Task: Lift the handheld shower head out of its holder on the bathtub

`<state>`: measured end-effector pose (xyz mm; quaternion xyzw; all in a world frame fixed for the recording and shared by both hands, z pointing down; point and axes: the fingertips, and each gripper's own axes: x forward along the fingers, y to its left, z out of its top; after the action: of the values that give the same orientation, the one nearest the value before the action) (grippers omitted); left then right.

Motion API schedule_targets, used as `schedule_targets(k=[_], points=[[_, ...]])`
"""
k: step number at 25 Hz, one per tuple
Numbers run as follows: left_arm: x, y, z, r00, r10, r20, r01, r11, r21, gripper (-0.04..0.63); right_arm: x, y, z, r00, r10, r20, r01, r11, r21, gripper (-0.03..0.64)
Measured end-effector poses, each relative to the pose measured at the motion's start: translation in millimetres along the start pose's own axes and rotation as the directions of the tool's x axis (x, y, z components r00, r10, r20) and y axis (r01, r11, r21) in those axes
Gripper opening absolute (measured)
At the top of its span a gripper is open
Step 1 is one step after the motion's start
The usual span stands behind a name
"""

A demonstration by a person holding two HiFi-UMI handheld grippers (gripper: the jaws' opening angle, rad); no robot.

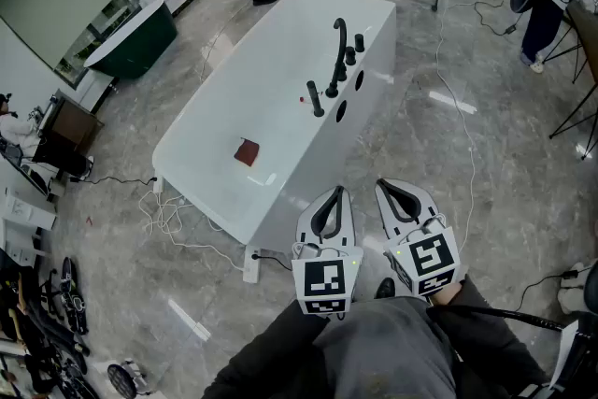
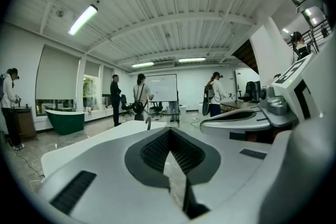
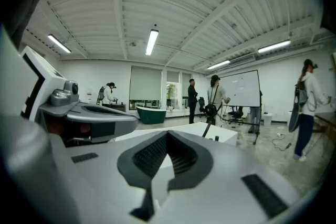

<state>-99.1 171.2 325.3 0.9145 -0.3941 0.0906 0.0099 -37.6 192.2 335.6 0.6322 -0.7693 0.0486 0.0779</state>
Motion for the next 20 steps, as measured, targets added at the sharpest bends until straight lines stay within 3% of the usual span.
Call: schedule_targets(k=[12, 20], points=[[11.7, -21.0, 3.4, 1.0, 0.011, -0.007, -0.011, 1.0, 0.008, 0.003, -8.2, -22.3, 1.0, 1.0, 0.013, 0.012, -0.013, 1.0, 0.0, 0.003], [15.6, -35.4, -6.8, 0.999, 0.041, -0.033, -0.041, 0.999, 0.002, 0.003, -13.4, -36.4, -14.9, 0.999, 0.047, -0.021, -0.046, 0.997, 0.062, 0.003]])
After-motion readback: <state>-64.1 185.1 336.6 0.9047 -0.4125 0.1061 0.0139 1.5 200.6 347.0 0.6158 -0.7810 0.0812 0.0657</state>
